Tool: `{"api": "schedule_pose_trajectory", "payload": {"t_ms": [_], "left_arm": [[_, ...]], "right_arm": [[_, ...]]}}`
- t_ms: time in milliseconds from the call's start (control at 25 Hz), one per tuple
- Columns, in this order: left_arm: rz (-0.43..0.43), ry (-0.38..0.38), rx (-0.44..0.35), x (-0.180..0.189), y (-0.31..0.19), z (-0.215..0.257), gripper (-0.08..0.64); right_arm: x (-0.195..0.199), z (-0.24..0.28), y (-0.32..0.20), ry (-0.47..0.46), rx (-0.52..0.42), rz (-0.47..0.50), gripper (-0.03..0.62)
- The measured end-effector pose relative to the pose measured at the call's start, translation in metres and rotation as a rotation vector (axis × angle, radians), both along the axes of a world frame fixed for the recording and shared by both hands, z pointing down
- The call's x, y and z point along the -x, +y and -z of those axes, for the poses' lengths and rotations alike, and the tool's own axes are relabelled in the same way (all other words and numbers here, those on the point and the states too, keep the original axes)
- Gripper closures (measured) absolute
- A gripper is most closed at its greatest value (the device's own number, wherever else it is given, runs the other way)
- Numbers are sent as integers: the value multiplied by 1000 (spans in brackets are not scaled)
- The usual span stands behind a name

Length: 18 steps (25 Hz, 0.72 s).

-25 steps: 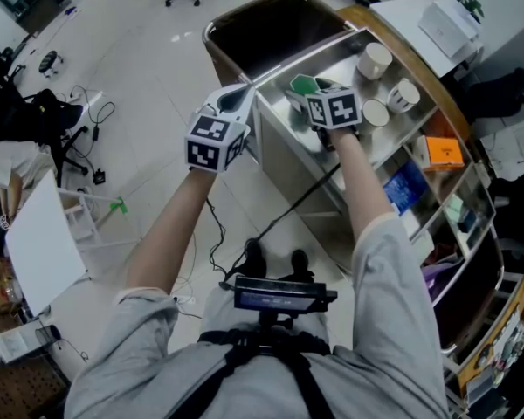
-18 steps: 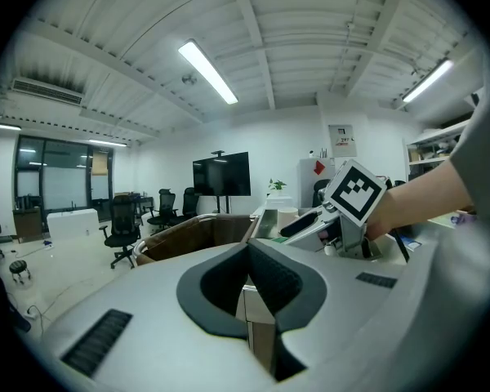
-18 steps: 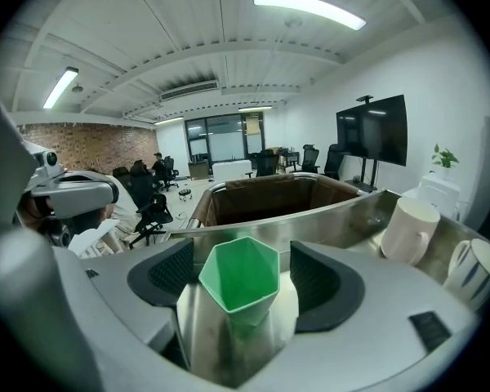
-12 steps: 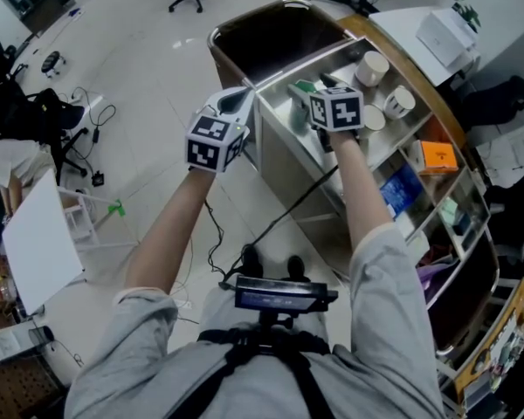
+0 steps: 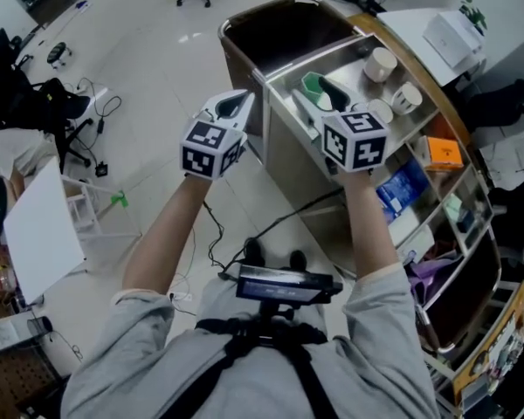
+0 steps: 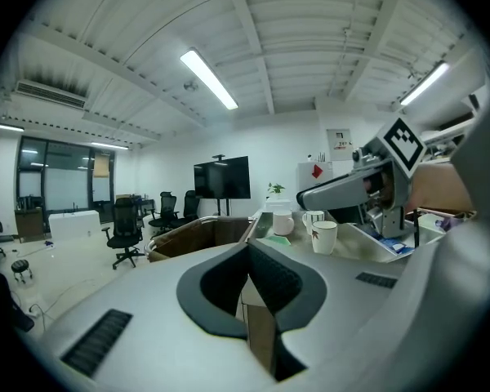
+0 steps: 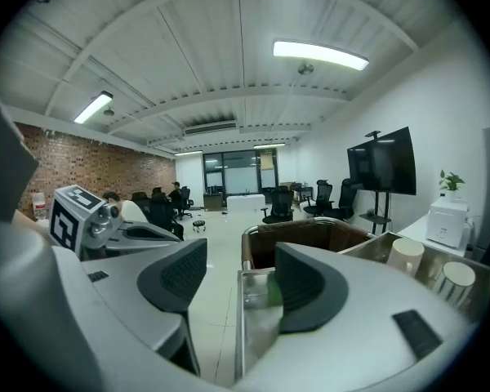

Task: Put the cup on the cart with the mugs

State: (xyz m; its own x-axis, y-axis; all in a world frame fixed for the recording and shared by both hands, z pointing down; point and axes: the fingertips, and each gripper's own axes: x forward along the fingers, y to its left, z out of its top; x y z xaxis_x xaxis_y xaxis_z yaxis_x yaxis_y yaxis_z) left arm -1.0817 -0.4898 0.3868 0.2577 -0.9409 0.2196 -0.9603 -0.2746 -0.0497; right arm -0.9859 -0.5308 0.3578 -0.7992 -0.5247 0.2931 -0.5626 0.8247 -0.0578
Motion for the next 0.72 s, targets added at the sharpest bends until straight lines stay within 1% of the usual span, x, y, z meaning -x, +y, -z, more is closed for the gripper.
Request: {"api": "schedule_pose_trajectory", "payload": {"t_ms": [80,240,480,680,720], "left_arm": [[4,8,10,3,12,-6,558],[6,39,25,4,35,-15,559],[-1,66,33,-10,67,-27,558],[22,87,66,-26,101,-46,559],[26,86,73,-30,109,-49,559]], "right_arm": [[-5,-3,19,-11,-3,3,384],[-24,-16,46,-13,12,-52,456],[-61,-40,85,-24,46,-124,522],[-95,-53,123,-39,57,-161,586],[-102,-56,132,-45,65,-169,591]]}}
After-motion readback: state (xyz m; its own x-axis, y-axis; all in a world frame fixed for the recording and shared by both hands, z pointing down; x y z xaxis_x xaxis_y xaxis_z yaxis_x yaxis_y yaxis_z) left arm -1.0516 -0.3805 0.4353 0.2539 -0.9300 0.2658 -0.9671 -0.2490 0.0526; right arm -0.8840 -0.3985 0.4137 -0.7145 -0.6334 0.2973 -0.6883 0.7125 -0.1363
